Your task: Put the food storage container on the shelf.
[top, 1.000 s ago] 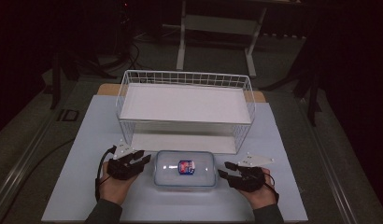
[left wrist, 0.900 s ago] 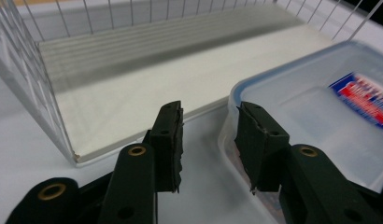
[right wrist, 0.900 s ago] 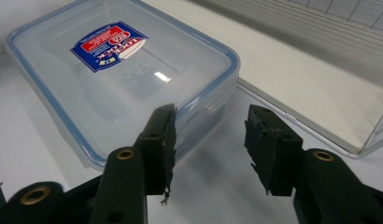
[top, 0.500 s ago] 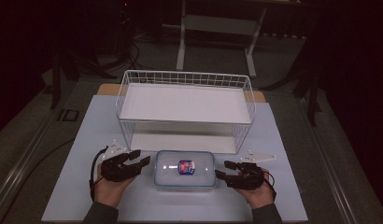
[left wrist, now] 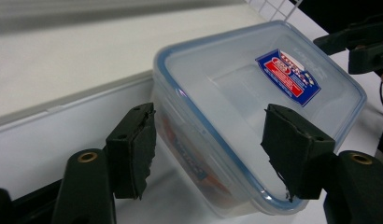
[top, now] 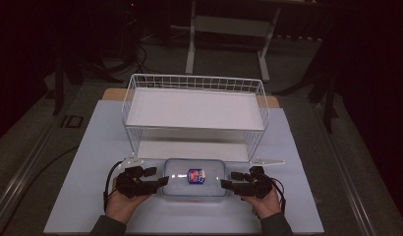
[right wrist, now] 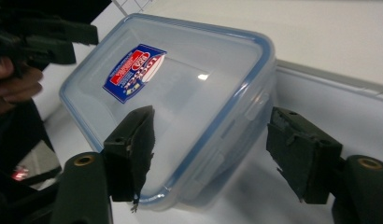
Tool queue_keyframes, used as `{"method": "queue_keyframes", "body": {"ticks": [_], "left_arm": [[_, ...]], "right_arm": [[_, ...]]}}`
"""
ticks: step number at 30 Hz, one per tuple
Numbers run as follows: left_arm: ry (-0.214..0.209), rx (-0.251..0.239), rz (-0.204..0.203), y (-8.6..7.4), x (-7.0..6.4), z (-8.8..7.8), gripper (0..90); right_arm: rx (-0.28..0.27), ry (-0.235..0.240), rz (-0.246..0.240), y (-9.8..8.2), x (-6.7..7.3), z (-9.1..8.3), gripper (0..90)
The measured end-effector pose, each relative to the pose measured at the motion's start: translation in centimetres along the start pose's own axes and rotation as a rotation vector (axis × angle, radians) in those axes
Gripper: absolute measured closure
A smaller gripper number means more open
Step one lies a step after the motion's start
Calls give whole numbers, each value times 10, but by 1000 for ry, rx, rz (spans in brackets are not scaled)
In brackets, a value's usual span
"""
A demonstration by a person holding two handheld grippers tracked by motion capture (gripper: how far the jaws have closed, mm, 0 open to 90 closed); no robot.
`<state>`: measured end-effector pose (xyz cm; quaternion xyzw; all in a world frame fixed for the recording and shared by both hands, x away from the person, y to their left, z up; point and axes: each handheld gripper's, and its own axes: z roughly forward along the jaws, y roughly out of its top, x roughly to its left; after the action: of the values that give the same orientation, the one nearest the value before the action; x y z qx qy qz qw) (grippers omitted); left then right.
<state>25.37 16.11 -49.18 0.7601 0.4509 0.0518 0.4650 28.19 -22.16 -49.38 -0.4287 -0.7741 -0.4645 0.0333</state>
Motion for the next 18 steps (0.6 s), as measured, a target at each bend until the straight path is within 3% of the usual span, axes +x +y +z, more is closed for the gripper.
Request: {"method": "queue_keyframes", "body": {"ticks": [10,15,18], "left_arm": [[-47,41,-50,0,7,12,328],[-77,47,-73,0,9,14,327],[-119,53,-128,-1,15,16,327]], "right_arm": [[26,68,89,-2,-7,10,278],[45,90,107,-4,-10,14,273],[51,106,128,-4,-12,16,262]]}}
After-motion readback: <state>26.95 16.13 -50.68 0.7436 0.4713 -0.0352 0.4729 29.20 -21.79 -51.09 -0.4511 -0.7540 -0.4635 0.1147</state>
